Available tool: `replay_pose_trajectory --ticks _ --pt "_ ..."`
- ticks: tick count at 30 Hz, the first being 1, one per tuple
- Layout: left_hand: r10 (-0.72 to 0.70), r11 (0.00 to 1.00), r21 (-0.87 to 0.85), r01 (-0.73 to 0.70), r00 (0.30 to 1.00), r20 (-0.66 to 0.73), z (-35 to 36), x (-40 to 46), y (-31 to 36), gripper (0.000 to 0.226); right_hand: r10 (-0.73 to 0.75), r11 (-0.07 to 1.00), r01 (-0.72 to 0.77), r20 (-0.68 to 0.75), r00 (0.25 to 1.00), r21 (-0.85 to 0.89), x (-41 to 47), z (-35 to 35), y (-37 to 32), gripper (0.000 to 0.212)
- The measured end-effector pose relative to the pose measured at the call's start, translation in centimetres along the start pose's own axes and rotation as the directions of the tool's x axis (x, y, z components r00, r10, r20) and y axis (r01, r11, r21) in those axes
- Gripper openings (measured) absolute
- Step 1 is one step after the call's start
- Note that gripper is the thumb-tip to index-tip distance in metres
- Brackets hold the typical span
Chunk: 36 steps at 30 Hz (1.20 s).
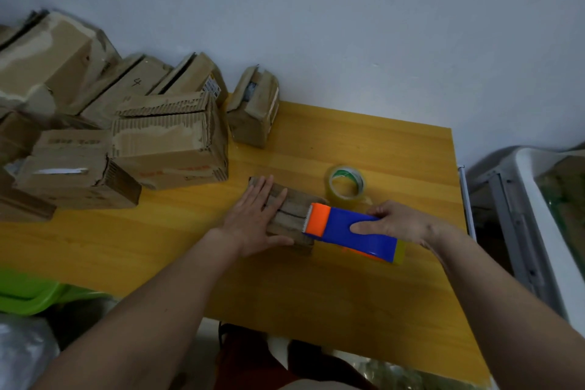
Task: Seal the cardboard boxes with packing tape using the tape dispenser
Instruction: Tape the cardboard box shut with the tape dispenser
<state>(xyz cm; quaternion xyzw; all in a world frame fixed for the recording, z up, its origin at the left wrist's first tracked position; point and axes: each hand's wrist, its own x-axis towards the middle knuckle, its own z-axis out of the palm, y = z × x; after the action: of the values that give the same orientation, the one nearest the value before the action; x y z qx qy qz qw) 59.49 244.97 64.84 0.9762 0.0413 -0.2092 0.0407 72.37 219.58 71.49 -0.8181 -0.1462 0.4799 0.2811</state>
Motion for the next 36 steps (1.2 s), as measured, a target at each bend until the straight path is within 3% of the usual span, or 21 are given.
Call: replay_pose_trajectory --ticks 6,9,13,16,20,24,27,30,34,36 --pt "0.082 0.993 0.086 -0.085 0.996 0.035 -0.8 0.4 -0.8 0.092 0.028 0.997 -0.032 0.043 0.999 0.075 0.4 0.1 0.2 0.032" --pt "0.117 0.983 0.14 -0.122 0.992 0.044 -1.0 1.1 0.5 0.112 0.061 0.996 -0.064 0.058 0.996 0.057 0.5 0.3 0.1 0.043" --pt "0.08 0.996 0.043 -0.081 0.996 0.031 0.2 1.6 3.5 0.135 0.099 0.995 -0.1 0.064 0.993 0.006 1.0 0.6 0.4 0.062" --pt "0.044 0.998 0.034 -0.044 0.999 -0.002 0.7 2.0 3.8 0.136 0.131 0.991 -0.13 0.064 0.989 -0.012 1.5 1.3 -0.5 0.042" --pt "0.033 0.999 0.032 -0.032 0.998 -0.046 0.9 2.2 3.8 0.13 0.146 0.978 -0.136 0.049 0.988 -0.156 2.6 1.7 -1.2 0.058" --pt "0.015 1.0 -0.008 -0.016 0.995 -0.097 1.0 2.3 4.0 0.122 0.114 0.992 -0.113 0.019 0.993 -0.058 2.1 1.6 -0.2 0.029" --pt "0.009 1.0 -0.012 -0.01 0.995 -0.099 0.9 2.4 3.9 0.122 0.108 0.993 -0.107 0.004 0.994 -0.046 2.1 1.3 0.4 0.027" --pt "0.005 1.0 -0.02 -0.007 0.996 -0.09 1.1 2.3 4.0 0.123 0.129 0.99 -0.13 -0.02 0.991 -0.056 1.7 0.8 1.1 0.038" --pt "0.007 1.0 -0.023 -0.009 0.993 -0.119 1.1 2.3 4.0 0.123 0.202 0.977 -0.203 -0.018 0.979 -0.068 0.7 -0.3 3.0 0.08" --pt "0.007 1.0 -0.027 -0.01 0.992 -0.126 1.2 2.3 3.9 0.124 0.204 0.977 -0.205 -0.031 0.979 -0.06 0.6 -0.4 3.4 0.084"
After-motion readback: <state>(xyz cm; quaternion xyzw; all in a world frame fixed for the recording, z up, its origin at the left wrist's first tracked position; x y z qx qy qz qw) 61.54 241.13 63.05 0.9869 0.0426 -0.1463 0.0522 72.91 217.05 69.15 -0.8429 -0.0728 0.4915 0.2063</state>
